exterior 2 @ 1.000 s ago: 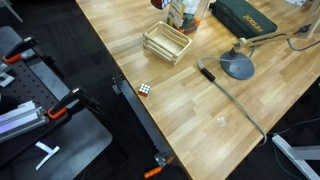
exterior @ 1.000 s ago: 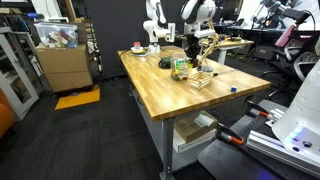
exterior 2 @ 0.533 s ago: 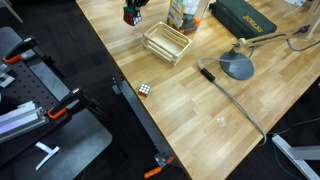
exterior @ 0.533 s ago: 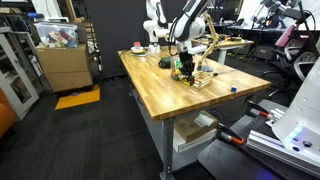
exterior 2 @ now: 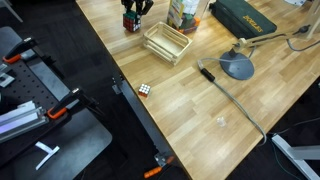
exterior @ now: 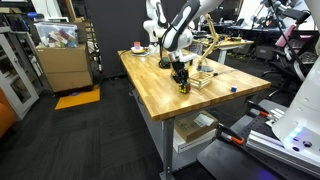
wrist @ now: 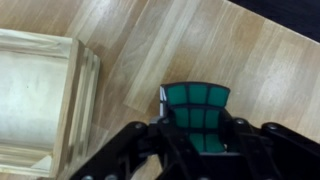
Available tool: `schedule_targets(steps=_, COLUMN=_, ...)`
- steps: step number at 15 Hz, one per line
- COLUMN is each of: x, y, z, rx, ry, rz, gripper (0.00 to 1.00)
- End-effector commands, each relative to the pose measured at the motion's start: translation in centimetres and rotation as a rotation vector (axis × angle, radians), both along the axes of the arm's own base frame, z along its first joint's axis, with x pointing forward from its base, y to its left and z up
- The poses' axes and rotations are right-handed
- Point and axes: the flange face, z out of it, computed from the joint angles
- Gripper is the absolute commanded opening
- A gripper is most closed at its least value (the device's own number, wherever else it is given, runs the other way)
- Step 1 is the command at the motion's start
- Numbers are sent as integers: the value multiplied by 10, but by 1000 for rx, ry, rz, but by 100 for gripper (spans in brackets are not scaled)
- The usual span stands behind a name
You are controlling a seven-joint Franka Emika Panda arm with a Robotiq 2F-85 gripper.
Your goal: Remove the Rubik's cube from the wooden box and put it on the table
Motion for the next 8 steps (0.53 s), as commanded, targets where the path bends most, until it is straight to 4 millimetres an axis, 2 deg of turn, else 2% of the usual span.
schedule_targets(steps=1, x=1, y=0, z=-1, rx=1, ry=3, rz=2, gripper=48)
schedule_targets(steps=8, x=1, y=0, z=-4, rx=2, ry=7, rz=3, gripper=49)
